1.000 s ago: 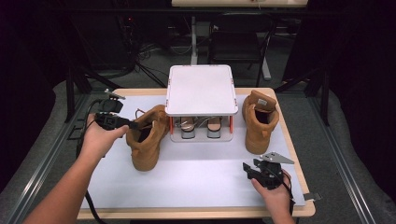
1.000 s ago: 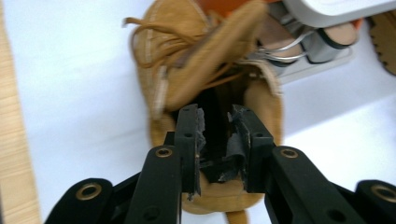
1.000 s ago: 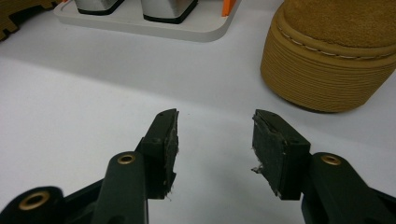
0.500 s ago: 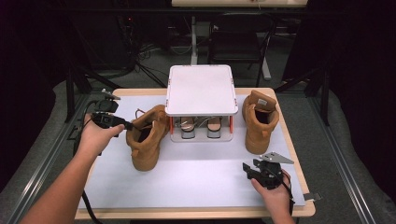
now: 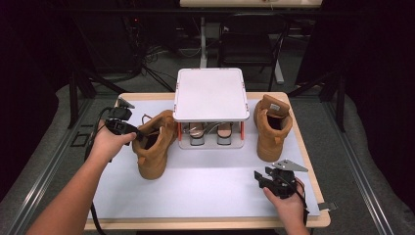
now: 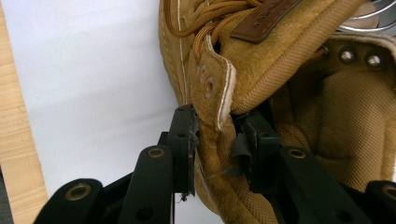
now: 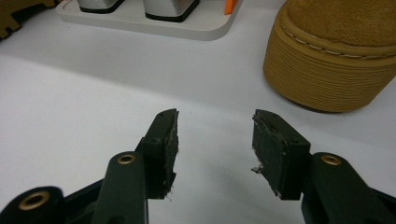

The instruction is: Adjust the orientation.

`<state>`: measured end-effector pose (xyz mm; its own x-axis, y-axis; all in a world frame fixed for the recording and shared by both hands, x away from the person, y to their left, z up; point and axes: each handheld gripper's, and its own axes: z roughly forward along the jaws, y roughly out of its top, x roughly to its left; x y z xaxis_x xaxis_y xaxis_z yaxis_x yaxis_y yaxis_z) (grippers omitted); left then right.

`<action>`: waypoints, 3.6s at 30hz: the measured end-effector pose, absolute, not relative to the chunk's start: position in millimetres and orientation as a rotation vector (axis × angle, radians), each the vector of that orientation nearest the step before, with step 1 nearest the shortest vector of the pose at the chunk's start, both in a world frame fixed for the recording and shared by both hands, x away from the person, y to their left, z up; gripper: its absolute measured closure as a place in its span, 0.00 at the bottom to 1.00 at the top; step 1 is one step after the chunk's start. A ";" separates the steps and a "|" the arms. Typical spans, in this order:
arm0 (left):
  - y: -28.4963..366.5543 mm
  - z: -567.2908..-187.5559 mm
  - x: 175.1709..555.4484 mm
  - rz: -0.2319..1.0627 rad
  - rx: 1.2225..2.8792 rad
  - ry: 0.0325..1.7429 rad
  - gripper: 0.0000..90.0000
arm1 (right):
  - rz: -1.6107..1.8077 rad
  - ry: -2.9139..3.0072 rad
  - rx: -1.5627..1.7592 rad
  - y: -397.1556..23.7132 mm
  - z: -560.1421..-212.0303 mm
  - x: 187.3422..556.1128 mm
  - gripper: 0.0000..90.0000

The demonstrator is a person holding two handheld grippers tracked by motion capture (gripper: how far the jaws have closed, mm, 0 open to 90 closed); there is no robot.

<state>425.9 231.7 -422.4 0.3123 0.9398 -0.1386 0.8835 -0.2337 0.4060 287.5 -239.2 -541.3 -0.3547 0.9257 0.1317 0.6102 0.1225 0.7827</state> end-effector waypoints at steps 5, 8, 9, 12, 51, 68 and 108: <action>228.1 -422.4 432.0 0.173 2.232 1.622 0.77 | 1.100 2.020 1.486 -239.5 -541.4 287.8 0.56; 226.4 -422.4 436.7 0.156 2.257 1.636 0.78 | 1.096 2.028 1.483 -238.9 -541.9 288.3 0.56; 225.3 -422.7 437.4 0.160 2.267 1.638 0.78 | 1.101 2.025 1.482 -238.3 -542.1 288.2 0.56; 220.7 -423.2 438.4 0.181 2.311 1.637 0.78 | 1.097 2.029 1.477 -237.8 -541.9 288.1 0.56; 207.7 -450.2 454.9 0.055 2.505 1.700 0.82 | 1.095 2.049 1.488 -234.9 -546.5 289.9 0.55; 198.9 -446.3 439.6 -0.040 2.454 1.756 0.91 | 1.106 2.046 1.489 -235.5 -546.0 289.8 0.55; 197.6 -455.2 424.1 -0.029 2.505 1.689 0.89 | 0.711 2.373 1.487 -237.7 -479.5 332.2 0.59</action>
